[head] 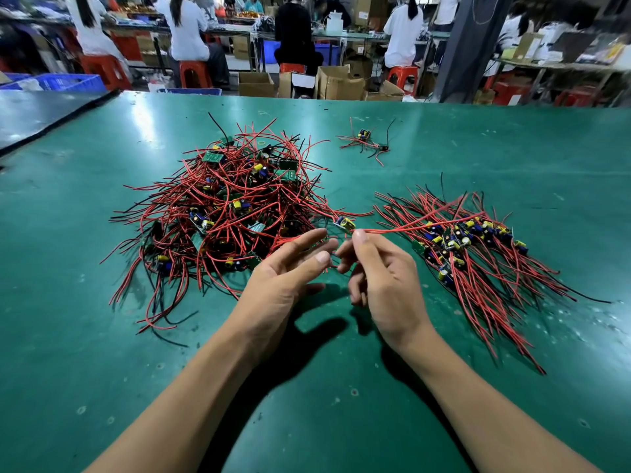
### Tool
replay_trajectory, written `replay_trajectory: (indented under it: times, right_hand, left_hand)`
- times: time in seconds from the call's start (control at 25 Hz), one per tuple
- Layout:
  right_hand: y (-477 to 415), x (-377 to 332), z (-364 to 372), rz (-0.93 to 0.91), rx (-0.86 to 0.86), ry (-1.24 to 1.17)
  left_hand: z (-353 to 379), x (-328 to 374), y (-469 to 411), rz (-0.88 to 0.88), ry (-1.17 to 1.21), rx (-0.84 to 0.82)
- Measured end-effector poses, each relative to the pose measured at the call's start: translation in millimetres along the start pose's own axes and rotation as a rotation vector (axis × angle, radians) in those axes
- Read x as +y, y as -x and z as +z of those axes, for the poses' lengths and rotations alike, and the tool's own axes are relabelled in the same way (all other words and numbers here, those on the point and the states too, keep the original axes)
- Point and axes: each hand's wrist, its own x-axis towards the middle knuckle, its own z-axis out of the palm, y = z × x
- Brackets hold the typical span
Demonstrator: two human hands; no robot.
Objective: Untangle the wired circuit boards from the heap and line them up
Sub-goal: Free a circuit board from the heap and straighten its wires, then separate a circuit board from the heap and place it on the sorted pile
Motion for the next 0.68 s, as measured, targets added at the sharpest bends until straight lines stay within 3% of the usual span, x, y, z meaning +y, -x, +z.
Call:
replay_trajectory:
  times: [0.24, 0.4, 0.48, 0.6, 0.68]
  right_hand:
    - [-12.7, 9.5, -12.1, 0.276, 0.182, 0.139]
    - [-20.2, 6.5, -18.1, 0.355, 0.301, -0.087]
    - [-24.4, -2.9, -26.3, 0.361, 0.309, -0.344]
    - [-30.3, -17.4, -42.3, 0.437, 0.114, -0.766]
    - [-27.1, -22.7, -44.5, 0.482, -0.124, -0.812]
  left_hand:
    - [3.2, 0.9, 2.6, -0.104, 0.016, 0.039]
    - [1.7, 2.1, 2.6, -0.148, 0.041, 0.042]
    - [0.8, 1.7, 1.6, -0.125, 0.018, 0.037]
    - [-0.2, 0.4, -0.3, -0.118, 0.027, 0.036]
    - [-0.4, -0.7, -1.1, -0.113, -0.006, 0.019]
